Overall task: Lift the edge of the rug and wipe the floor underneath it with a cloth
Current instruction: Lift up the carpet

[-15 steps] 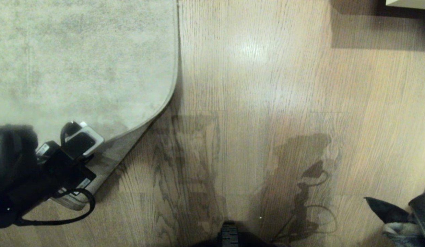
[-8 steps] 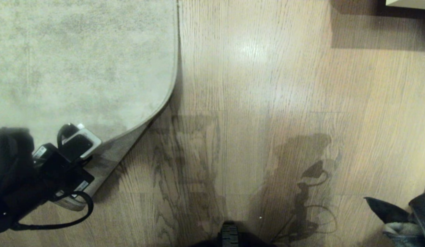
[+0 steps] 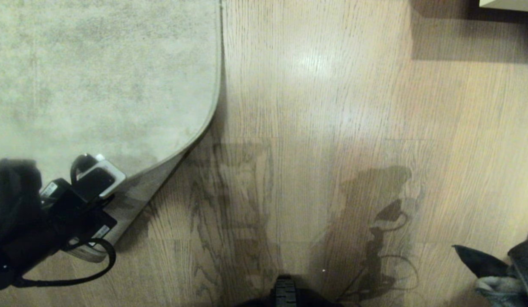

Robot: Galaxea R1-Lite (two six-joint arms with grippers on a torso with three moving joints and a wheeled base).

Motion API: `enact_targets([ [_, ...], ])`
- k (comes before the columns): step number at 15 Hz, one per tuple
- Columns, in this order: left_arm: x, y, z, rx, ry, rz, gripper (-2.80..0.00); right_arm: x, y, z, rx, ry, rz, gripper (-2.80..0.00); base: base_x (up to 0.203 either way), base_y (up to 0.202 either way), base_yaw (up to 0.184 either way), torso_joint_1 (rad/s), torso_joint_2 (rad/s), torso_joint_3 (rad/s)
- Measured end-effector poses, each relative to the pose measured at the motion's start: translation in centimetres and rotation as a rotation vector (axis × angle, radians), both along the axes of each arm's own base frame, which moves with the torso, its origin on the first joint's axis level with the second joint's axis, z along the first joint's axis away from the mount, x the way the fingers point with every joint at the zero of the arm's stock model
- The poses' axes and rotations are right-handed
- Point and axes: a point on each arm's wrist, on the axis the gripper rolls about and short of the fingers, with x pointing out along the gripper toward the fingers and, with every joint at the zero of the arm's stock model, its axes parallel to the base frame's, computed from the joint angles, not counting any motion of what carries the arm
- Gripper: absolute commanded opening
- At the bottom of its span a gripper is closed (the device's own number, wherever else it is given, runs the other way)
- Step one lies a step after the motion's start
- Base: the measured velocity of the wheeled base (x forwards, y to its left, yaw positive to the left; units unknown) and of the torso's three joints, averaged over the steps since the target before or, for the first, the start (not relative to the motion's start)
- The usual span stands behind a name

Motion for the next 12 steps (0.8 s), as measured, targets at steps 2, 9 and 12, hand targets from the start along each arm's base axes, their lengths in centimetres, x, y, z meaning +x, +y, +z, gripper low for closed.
enact_targets([
  [2, 0.02, 0.01, 0.01, -0.001, 0.0, 0.001, -2.8, 0.0, 0.0, 0.0, 0.0, 0.0, 0.0, -2.8, 0.0, 0.0, 0.0, 0.0, 0.0, 0.0],
  [9, -0.15, 0.01, -0.33, -0.007, 0.011, 0.004, -2.8, 0.0, 0.0, 0.0, 0.0, 0.0, 0.0, -2.8, 0.0, 0.0, 0.0, 0.0, 0.0, 0.0],
  [12, -0.17, 0.0, -0.37, -0.006, 0.013, 0.003, -2.8, 0.0, 0.0, 0.0, 0.0, 0.0, 0.0, -2.8, 0.0, 0.0, 0.0, 0.0, 0.0, 0.0],
])
